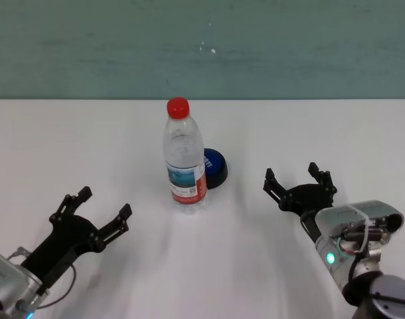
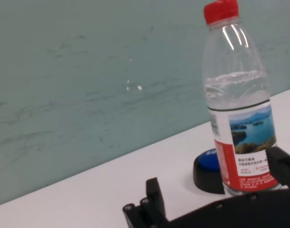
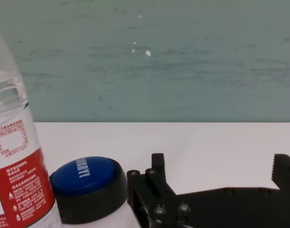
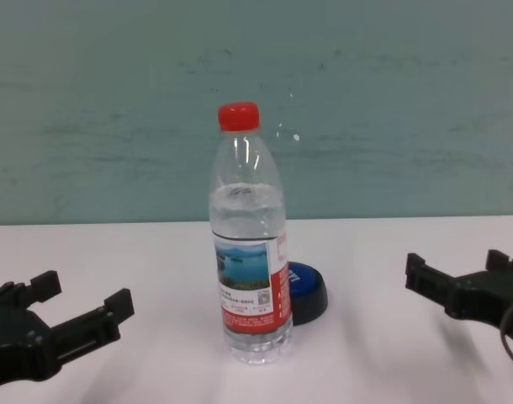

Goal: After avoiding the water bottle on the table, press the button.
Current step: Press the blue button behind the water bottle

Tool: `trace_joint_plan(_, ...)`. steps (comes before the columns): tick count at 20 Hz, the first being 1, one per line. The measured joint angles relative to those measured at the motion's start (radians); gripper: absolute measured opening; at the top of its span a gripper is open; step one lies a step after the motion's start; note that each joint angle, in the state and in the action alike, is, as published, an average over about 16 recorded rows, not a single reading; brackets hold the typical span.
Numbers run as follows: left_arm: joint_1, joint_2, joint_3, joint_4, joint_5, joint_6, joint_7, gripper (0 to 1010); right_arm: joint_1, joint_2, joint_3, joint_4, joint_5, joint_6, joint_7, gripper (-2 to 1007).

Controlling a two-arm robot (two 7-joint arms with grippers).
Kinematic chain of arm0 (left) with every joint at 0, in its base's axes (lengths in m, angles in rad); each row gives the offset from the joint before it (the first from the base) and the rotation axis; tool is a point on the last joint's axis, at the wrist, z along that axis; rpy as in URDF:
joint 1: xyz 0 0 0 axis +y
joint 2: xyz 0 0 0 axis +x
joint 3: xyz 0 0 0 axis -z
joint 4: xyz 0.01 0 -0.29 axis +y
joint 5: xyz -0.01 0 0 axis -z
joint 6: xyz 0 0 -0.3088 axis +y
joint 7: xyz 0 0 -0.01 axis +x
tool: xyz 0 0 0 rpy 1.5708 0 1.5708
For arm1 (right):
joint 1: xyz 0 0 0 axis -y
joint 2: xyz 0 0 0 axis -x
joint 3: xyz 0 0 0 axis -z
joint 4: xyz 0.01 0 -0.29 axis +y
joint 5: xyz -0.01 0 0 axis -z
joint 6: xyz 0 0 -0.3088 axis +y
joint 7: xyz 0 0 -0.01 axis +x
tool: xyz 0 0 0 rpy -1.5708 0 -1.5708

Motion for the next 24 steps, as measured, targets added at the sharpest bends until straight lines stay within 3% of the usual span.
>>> trace_joint_plan(11,-0.001,0.0,-0.001,0.002,0.001,-0.001,0.0,1010,0.057,-0.009,0.037,0.035,0.012,0.04,0.08,1004)
trace_joint_plan(24,-0.002,0.0,-0.001,0.003,0.001,-0.001,0.0,1010,0.172,-0.013,0.052,0.117,-0.003,0.083,0.164,1004)
